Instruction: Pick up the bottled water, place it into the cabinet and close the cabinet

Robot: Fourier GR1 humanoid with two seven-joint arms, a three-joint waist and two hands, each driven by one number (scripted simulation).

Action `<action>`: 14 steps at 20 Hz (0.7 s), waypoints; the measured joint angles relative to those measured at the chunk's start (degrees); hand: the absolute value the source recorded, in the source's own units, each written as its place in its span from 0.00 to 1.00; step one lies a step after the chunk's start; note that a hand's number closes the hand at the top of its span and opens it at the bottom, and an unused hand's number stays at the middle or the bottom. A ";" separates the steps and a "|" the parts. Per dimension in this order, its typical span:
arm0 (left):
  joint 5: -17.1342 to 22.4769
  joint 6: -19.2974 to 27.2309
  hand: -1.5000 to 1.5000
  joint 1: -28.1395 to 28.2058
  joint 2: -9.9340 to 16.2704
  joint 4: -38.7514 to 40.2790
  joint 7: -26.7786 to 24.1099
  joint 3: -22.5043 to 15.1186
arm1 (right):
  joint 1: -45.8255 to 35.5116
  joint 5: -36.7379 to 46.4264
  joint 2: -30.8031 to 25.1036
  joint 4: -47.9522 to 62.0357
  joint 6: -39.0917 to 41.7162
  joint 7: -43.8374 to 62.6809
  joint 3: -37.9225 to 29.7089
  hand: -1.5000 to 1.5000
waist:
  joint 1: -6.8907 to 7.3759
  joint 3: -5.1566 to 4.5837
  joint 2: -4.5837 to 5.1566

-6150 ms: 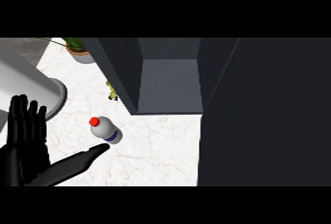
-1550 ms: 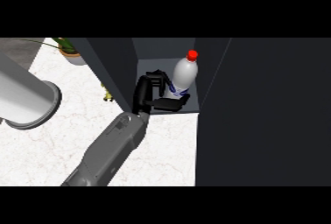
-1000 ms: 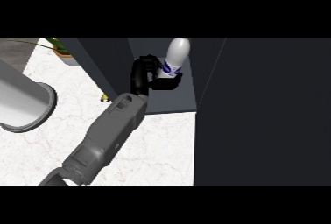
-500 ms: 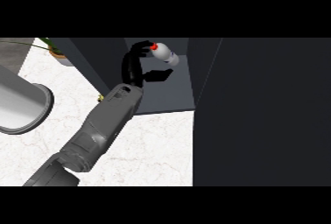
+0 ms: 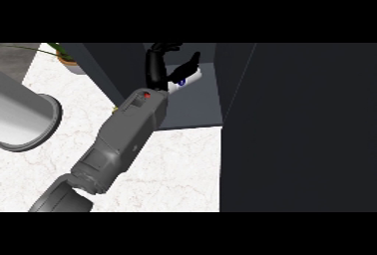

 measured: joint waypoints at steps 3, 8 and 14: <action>2.20 -6.36 1.00 0.40 -0.25 -2.10 -2.48 1.45 | -0.03 -0.05 0.04 -0.09 0.27 0.13 0.00 0.00 | 0.34 0.03 -0.22; 4.95 -11.76 1.00 1.35 -0.43 -4.34 -4.01 1.19 | 0.26 -0.01 0.14 -0.56 0.42 1.13 0.66 0.00 | 1.24 0.10 -0.84; 9.28 -15.85 1.00 7.21 -0.49 -10.65 -3.72 -4.42 | -0.11 0.49 0.50 -0.88 -0.28 2.41 2.28 0.00 | 1.93 0.11 -1.40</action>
